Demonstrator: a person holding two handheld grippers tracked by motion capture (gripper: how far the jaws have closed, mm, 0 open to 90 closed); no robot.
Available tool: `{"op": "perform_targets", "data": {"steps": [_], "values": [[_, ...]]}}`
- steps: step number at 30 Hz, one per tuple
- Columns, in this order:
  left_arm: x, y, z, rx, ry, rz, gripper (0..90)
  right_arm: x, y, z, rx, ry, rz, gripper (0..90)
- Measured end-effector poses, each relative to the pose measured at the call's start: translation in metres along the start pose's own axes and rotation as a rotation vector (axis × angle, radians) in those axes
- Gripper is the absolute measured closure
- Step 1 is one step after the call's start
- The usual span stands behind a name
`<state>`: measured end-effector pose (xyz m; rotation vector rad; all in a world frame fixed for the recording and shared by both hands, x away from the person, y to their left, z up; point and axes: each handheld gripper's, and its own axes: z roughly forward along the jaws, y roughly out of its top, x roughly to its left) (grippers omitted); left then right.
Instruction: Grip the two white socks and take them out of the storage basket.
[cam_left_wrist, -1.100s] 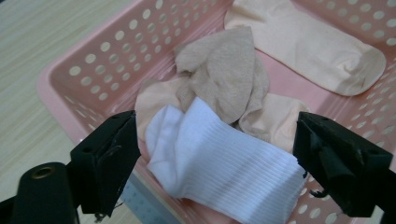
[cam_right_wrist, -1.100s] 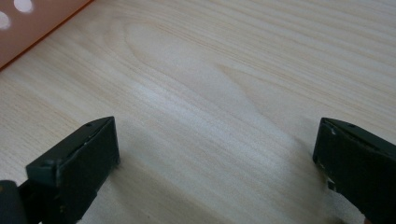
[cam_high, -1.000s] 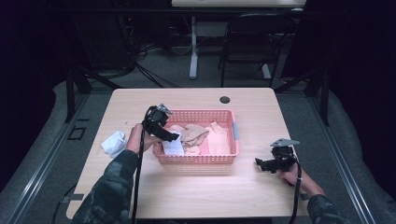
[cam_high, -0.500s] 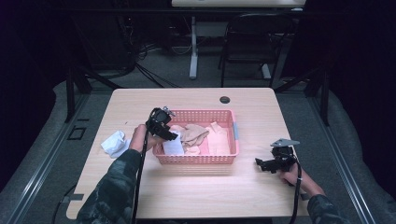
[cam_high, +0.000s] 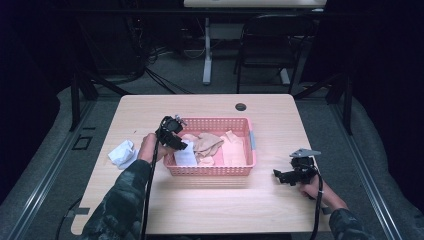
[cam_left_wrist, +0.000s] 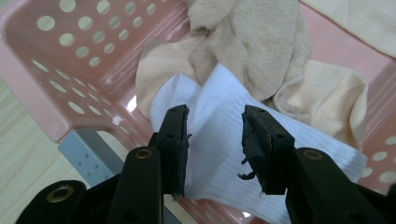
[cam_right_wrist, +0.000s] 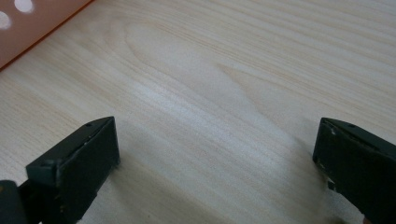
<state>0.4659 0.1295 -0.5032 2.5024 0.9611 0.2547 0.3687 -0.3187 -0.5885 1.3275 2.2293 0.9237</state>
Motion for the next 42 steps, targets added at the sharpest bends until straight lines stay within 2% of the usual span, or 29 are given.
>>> {"op": "perform_targets", "data": {"steps": [2,8,13,18,20,25,30,37,42], "values": [[0.0,0.0,0.001,0.014,0.006,-0.001,61.4,0.0,0.0,0.0,0.0,0.0,0.001,0.0],[0.0,-0.002,0.004,0.017,-0.013,-0.014,63.0,0.0,0.0,-0.001,0.006,0.0,-0.003,0.0],[0.0,-0.003,0.005,0.021,-0.01,-0.02,65.4,0.0,0.0,0.0,0.005,-0.001,-0.002,0.0],[-0.001,-0.003,0.006,0.04,-0.037,-0.029,68.6,0.0,0.0,0.0,0.003,-0.002,0.0,0.0],[0.0,-0.004,0.005,0.034,-0.043,-0.036,69.6,0.0,0.0,0.0,0.002,-0.002,0.0,0.0],[-0.002,-0.004,0.005,0.04,-0.015,-0.03,73.7,0.0,0.0,0.0,0.002,-0.003,0.0,0.0],[-0.006,-0.003,0.004,0.039,0.012,-0.007,77.7,0.0,0.0,0.0,0.003,-0.003,-0.001,0.0],[-0.008,-0.003,0.005,0.051,0.025,0.0,87.7,0.001,0.0,-0.001,0.004,-0.002,-0.001,0.0],[-0.01,-0.003,0.005,0.06,0.041,0.003,89.1,0.001,0.0,-0.001,0.005,0.005,-0.005,0.0]]}}
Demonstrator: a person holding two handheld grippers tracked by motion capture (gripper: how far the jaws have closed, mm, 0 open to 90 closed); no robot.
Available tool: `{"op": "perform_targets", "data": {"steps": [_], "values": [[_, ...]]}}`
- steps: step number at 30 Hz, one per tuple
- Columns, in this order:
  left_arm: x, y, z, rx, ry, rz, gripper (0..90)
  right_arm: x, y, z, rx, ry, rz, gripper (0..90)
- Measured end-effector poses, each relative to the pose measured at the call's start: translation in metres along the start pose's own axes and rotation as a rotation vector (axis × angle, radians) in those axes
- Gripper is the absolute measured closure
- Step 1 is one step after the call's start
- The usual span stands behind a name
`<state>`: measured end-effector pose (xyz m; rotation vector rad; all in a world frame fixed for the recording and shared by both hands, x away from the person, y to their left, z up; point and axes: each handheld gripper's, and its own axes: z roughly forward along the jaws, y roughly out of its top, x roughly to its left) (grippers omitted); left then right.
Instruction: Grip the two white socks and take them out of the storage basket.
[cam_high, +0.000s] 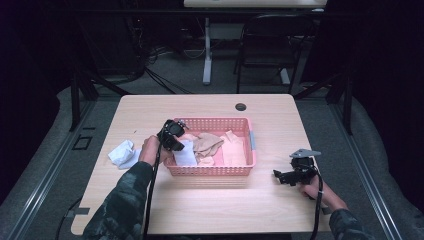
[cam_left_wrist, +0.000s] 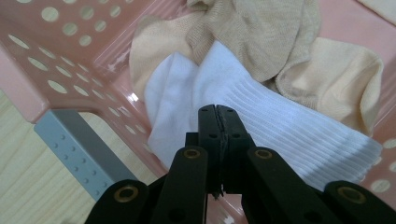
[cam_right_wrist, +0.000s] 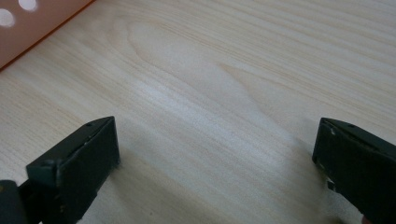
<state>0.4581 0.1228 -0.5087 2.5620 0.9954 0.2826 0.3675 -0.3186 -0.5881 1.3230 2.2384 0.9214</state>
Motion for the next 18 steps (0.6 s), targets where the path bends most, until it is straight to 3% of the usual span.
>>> {"op": "perform_targets", "data": {"steps": [9,18], "values": [[0.0,0.002,-0.016,-0.055,-0.001,-0.011,89.6,0.0,0.0,0.0,-0.001,0.001,0.001,0.0],[-0.006,0.013,-0.037,-0.108,0.002,0.013,89.7,0.0,0.0,0.0,-0.003,0.0,0.0,0.0]]}}
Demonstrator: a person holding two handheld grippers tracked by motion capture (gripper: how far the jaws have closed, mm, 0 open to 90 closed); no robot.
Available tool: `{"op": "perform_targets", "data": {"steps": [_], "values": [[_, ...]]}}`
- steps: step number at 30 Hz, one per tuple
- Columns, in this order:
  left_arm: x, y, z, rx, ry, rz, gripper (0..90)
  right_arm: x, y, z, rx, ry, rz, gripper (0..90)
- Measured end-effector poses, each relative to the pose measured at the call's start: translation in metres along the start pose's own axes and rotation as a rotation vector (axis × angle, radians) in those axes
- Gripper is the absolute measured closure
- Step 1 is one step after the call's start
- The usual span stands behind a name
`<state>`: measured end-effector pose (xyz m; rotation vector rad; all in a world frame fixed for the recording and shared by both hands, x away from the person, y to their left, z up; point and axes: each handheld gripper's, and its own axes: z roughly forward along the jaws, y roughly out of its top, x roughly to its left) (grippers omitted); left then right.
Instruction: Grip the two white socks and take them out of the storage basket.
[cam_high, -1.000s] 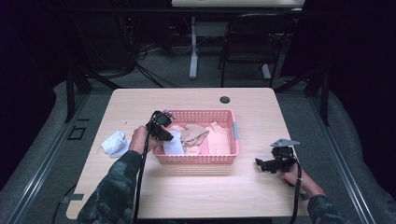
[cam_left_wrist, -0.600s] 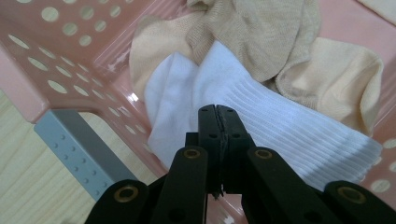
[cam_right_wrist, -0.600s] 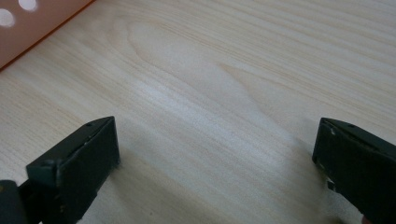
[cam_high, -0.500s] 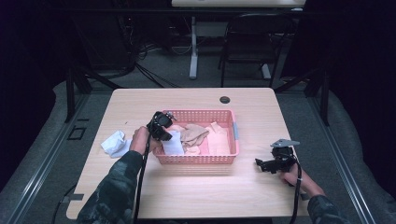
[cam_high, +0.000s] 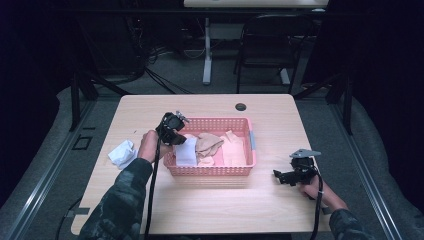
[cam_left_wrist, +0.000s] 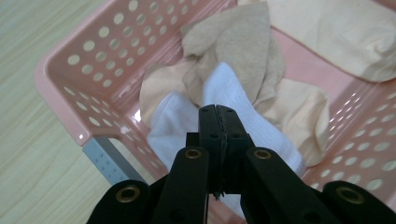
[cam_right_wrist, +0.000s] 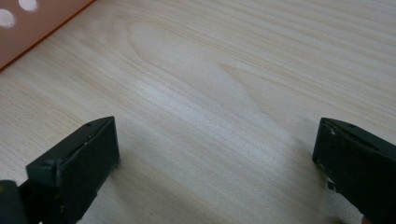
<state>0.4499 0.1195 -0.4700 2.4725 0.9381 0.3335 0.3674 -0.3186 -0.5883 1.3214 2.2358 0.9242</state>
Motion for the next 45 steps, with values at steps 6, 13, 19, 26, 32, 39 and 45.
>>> {"op": "perform_targets", "data": {"steps": [6,13,19,26,32,39,45], "values": [[-0.006,0.011,-0.017,-0.037,-0.001,0.024,89.7,0.0,0.0,0.0,0.0,0.0,0.0,0.0],[-0.008,0.021,-0.034,-0.069,0.003,0.043,89.7,0.0,0.0,0.0,-0.002,0.0,0.0,0.0],[-0.005,0.028,-0.047,-0.084,-0.001,0.04,89.7,0.0,0.0,0.0,-0.002,0.001,0.001,0.0],[-0.003,0.036,-0.066,-0.117,0.004,0.043,89.7,0.0,0.0,0.0,0.001,-0.001,-0.003,0.0],[-0.002,0.042,-0.083,-0.144,0.016,0.052,89.7,0.0,0.0,0.0,-0.001,-0.001,-0.003,0.0],[0.003,0.045,-0.103,-0.166,0.032,0.053,89.7,0.0,0.0,0.0,-0.001,-0.001,-0.002,0.0],[0.012,0.042,-0.121,-0.188,0.056,0.037,89.7,0.0,0.0,0.0,0.0,-0.001,-0.003,0.0]]}}
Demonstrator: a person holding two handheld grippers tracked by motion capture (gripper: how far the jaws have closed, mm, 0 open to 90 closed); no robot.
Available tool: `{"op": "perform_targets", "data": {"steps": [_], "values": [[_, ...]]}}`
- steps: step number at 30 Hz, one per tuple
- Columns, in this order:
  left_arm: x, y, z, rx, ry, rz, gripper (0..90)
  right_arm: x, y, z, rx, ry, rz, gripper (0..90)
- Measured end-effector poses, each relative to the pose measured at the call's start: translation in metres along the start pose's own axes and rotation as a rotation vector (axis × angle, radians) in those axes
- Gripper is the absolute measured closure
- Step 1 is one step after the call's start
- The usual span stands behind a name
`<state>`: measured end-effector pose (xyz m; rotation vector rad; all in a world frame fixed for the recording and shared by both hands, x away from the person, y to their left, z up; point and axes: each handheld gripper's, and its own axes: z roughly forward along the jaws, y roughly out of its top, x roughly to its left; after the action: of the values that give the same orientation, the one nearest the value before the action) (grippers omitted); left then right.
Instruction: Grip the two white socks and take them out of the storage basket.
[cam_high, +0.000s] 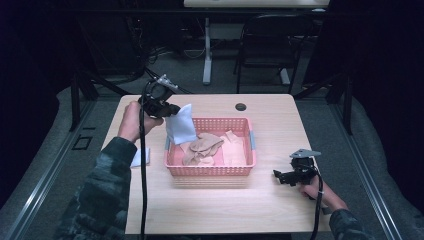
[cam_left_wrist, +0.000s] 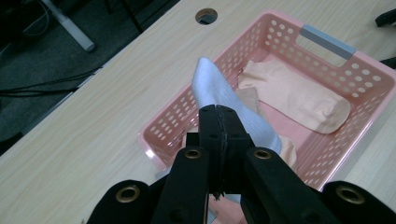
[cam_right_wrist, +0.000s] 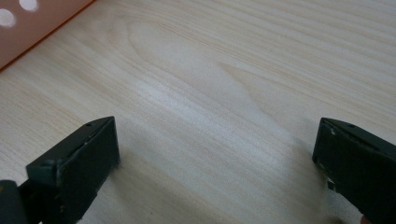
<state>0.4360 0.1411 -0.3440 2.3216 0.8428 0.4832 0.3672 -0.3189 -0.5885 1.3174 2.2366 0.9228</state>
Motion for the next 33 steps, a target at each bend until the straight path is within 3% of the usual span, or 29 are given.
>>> {"op": "perform_targets", "data": {"steps": [12,26,33], "values": [[0.022,-0.013,-0.033,-0.005,0.06,-0.039,89.7,0.0,0.0,0.0,0.0,0.0,-0.001,0.0],[0.054,-0.058,-0.056,-0.032,0.098,-0.161,89.7,0.0,0.0,0.0,0.0,-0.002,-0.001,0.0],[0.067,-0.081,-0.06,0.004,0.137,-0.196,89.7,0.0,0.0,0.0,0.0,-0.002,0.0,0.0]]}}
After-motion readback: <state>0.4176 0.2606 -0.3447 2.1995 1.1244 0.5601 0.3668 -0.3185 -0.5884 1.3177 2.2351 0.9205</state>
